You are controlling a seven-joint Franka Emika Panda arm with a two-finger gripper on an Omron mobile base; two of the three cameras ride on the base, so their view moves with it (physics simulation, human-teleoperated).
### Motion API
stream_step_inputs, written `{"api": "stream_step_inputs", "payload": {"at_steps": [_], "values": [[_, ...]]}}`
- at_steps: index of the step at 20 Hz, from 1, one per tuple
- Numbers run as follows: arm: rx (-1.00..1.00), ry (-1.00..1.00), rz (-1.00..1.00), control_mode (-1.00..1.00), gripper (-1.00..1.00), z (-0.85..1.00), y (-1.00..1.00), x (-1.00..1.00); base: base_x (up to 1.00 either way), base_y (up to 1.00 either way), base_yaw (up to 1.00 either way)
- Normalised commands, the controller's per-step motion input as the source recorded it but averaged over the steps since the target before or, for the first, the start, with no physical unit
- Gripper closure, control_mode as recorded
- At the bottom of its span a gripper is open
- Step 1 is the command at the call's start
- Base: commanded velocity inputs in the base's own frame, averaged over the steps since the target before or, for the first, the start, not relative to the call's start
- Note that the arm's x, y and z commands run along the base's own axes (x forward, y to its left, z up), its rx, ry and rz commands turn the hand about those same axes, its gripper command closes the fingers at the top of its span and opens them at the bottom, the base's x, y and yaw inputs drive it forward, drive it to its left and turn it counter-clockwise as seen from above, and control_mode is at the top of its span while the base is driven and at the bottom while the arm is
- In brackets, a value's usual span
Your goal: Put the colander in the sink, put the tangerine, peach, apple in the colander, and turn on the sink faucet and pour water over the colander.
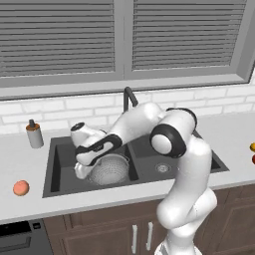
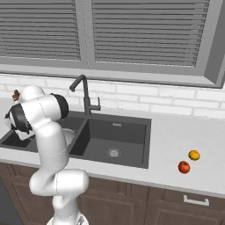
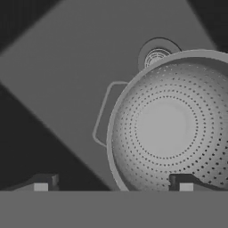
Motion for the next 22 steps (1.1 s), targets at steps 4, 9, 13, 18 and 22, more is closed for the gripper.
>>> {"api": "stream_step_inputs", "payload": {"at_steps": [4,9,13,18,22], "values": [[-0.02,-0.04,-0.25,-1.00,-1.00,0.48,0.66,-0.18,0.00,0.00,0.00],[0.00,-0.02,-0.24,-1.00,-1.00,0.39,0.68,-0.19,0.00,0.00,0.00],[0.00,-0.03,-0.22,-1.00,-1.00,0.15,0.82,-0.14,0.00,0.00,0.00],[0.00,-0.02,-0.06,-1.00,-1.00,0.01,0.78,-0.02,0.00,0.00,0.00],[0.00,-0.01,-0.02,-1.00,-1.00,0.00,0.59,-0.04,0.00,0.00,0.00]]}}
